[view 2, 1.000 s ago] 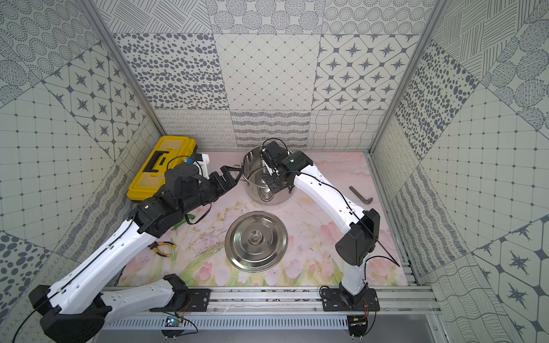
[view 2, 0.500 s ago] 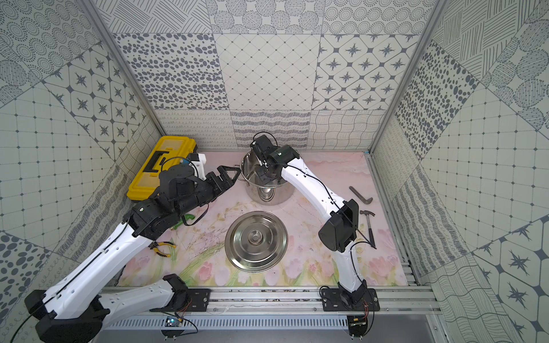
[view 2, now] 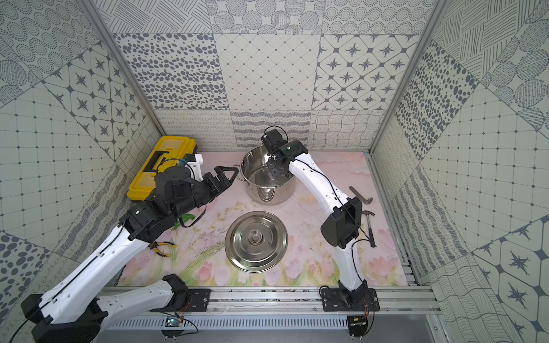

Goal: Stir the soup with a spoon
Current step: Stir the soup in the pan with a stick.

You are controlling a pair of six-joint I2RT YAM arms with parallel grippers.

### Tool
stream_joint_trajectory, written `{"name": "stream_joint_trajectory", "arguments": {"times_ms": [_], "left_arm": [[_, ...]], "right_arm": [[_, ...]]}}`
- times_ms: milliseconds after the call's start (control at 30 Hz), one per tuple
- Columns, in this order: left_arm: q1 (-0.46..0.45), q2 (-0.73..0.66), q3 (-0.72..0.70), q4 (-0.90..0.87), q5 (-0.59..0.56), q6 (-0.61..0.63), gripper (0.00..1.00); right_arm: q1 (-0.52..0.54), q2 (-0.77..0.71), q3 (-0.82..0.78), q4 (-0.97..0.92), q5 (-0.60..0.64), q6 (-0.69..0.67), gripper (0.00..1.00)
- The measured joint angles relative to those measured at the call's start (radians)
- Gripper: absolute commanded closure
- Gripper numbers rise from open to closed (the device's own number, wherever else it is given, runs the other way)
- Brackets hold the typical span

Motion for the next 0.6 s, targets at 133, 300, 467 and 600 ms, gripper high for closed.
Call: {"name": "stream_joint_trajectory", "arguments": {"times_ms": [133, 300, 467, 600], "left_arm": [[0.000, 0.003, 0.000, 0.000, 0.000, 0.000, 0.00], [0.000, 0.013, 0.000, 0.000, 0.000, 0.000, 0.01], [0.000, 0.034, 0.000, 0.001, 0.001, 0.000, 0.00], [0.000, 0.065, 0.005, 0.005, 0.001, 0.005, 0.00]], "right_arm": [[-0.006, -0.037, -0.077, 0.001, 0.014, -0.021, 1.00], [-0.006, -0.119, -0.185, -0.001, 0.011, -0.032, 1.00], [-0.004, -0.212, -0.267, 0.002, -0.008, -0.029, 1.00], [0.009, -0.257, -0.315, 0.002, -0.023, -0.013, 1.00]]}}
